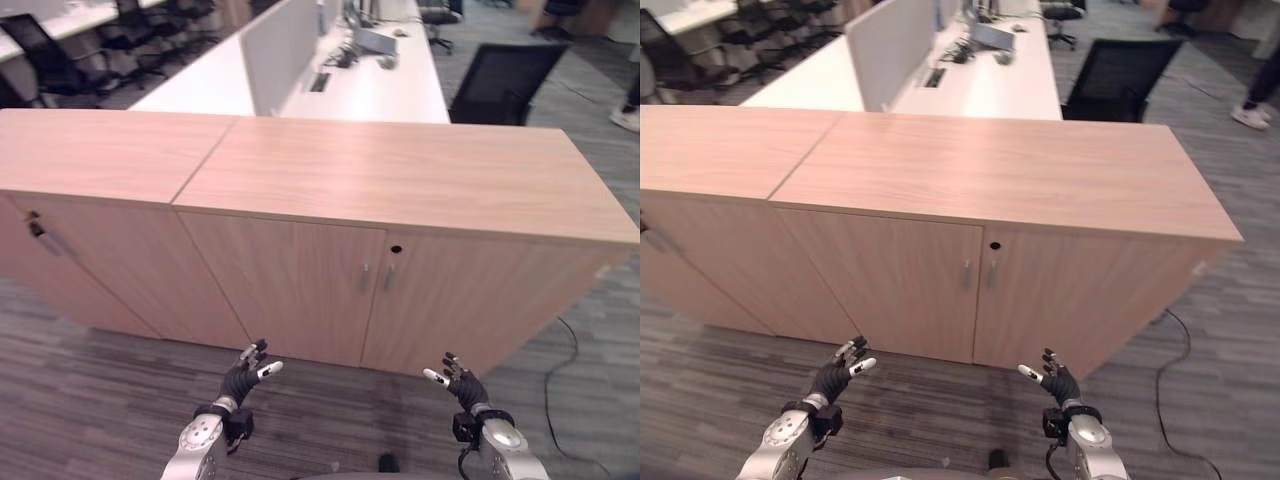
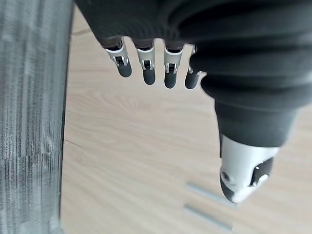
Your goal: Put the empty folder in the office cabinet
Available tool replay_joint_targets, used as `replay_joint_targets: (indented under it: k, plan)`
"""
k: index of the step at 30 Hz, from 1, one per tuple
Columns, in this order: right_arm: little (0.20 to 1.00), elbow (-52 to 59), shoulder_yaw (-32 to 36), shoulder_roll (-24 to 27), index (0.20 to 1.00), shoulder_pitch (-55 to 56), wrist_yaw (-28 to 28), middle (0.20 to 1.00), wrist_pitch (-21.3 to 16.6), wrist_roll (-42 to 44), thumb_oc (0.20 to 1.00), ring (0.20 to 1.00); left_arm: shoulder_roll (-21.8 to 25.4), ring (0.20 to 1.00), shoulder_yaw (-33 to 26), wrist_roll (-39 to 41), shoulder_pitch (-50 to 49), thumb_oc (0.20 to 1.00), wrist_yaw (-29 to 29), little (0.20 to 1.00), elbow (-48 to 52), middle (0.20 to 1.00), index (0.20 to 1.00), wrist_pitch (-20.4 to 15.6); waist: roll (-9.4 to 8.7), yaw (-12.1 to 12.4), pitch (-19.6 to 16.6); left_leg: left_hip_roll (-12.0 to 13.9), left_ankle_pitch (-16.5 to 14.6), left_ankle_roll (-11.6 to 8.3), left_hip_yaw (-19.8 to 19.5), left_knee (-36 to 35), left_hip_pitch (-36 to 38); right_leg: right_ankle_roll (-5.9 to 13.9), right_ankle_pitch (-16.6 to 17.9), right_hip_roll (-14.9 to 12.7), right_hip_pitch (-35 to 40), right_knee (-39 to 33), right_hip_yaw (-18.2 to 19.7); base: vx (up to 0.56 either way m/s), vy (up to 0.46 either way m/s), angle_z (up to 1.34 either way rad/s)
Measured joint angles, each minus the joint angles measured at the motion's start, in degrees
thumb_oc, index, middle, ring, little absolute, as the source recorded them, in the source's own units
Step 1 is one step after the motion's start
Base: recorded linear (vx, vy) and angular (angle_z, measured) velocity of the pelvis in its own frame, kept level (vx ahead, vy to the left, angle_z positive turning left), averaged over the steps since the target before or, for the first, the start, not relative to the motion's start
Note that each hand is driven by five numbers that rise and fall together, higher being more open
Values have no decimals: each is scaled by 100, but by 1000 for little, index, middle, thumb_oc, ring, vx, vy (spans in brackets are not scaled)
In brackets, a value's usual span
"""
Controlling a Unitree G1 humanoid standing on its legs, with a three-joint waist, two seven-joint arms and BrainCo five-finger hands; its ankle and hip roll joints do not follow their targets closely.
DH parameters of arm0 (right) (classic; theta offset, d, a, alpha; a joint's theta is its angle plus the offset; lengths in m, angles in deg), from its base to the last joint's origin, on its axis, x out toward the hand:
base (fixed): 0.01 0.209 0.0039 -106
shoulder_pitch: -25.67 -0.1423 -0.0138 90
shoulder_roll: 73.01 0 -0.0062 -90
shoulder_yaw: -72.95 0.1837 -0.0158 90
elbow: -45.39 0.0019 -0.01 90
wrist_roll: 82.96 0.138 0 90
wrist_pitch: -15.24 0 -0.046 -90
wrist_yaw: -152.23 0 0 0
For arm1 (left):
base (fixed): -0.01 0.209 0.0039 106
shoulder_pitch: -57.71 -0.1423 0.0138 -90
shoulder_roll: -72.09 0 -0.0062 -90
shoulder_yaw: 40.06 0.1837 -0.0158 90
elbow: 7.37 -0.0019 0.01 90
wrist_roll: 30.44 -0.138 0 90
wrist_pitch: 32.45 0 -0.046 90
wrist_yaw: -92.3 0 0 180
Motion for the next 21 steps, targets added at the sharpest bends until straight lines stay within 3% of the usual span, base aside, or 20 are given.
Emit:
replay_joint_targets:
  k: [1, 3, 5, 6, 11, 13, 21]
  plan:
    - [1000, -53, -18, -27, 1000, -50, -4, 1000, -2, 2, 1000, 1000, 64, 1000, -11, -13, 40, 1000, -16, 1000, -33, 1000, 1000, 1, 5, -20, 58, 20, -24, 86, 99, -4, -69, 36, -104, -50, -48, 13, -232, -67, 23, -73]
    - [1000, -142, -15, -23, 1000, 10, -15, 1000, 17, 5, 1000, 1000, 39, 1000, -2, -14, 165, 1000, -34, 1000, -157, 1000, 1000, 1, 45, -4, 74, 110, -31, 136, 112, -52, -105, 68, -432, -174, -153, 727, -701, 43, -8, -16]
    - [1000, -116, 6, -32, 1000, 60, 3, 1000, -11, 6, 1000, 1000, 42, 1000, 5, -18, 103, 1000, -32, 1000, -163, 1000, 1000, -19, 35, 90, 56, 121, -23, 111, 126, -51, -61, 131, -871, -322, 89, 914, -732, 98, -41, -9]
    - [1000, -117, 5, -31, 1000, 67, 2, 1000, -8, 6, 1000, 1000, 52, 1000, 12, -23, 41, 1000, -31, 1000, -166, 1000, 1000, -13, -26, 82, 25, 55, -15, 60, 99, -54, -57, 86, -907, -370, 340, 483, -709, 91, -67, 6]
    - [1000, -108, -2, 127, 1000, 143, -2, 1000, 1, 8, 1000, 1000, -224, 1000, 47, -29, -168, 1000, -30, 1000, -194, 1000, 1000, 5, 359, 66, -62, 164, 55, -43, 34, -2, 9, -69, -391, -168, 935, -521, -780, 40, -57, 5]
    - [1000, -96, -10, 149, 1000, 185, -1, 1000, 2, 9, 1000, 1000, -306, 1000, 47, -29, -166, 1000, -31, 1000, -178, 1000, 1000, 3, 413, 59, -89, 204, 53, -46, 27, -3, 94, -63, -419, -113, 1016, -548, -810, 34, -71, 3]
    - [1000, -85, -11, 207, 1000, 203, 2, 1000, 2, 13, 1000, 1000, -309, 1000, 47, -29, -136, 1000, -38, 1000, -162, 1000, 1000, 4, 280, 62, -179, 261, 84, -126, -16, -12, 121, -57, -446, -54, 1073, -548, -823, 7, -58, 1]
